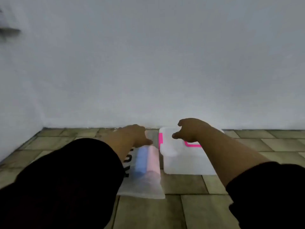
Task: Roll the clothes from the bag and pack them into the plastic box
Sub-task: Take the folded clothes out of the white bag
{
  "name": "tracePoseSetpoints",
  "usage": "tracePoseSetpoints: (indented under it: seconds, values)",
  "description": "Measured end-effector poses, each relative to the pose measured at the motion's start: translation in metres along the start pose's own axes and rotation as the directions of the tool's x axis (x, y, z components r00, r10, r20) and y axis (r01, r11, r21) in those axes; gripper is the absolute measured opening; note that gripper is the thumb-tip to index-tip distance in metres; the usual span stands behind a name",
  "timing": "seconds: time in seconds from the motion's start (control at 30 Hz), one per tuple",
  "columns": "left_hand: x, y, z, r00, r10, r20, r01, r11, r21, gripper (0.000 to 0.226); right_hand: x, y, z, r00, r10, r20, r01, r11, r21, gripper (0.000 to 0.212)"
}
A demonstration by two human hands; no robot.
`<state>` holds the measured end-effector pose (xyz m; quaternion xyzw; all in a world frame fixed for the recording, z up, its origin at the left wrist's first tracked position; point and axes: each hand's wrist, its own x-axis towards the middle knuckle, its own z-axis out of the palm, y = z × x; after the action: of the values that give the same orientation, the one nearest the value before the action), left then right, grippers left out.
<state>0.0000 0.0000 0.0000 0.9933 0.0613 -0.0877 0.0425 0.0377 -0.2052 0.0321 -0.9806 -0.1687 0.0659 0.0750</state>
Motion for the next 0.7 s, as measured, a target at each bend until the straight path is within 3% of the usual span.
tracePoseSetpoints:
  seconds: [0.17,0.33,0.7]
  values:
    - [-0.003,-0.002,0.073,0.966,-0.175,0.192,0.163,0.984,0.077,0.109,-0.015,0.012,0.063,0.989,0.103,0.108,-0.101,0.995,-0.023,0.087]
    - [0.002,0.005,0.104,0.910,-0.248,0.332,0.271,0.962,-0.026,0.119,0.004,0.017,0.080,0.997,0.073,0.006,-0.072,0.993,-0.096,0.069]
    - [0.029,0.018,0.118,0.888,-0.330,0.319,0.375,0.923,-0.089,0.123,0.115,0.011,0.073,0.997,0.062,-0.039,-0.066,0.993,-0.103,0.065]
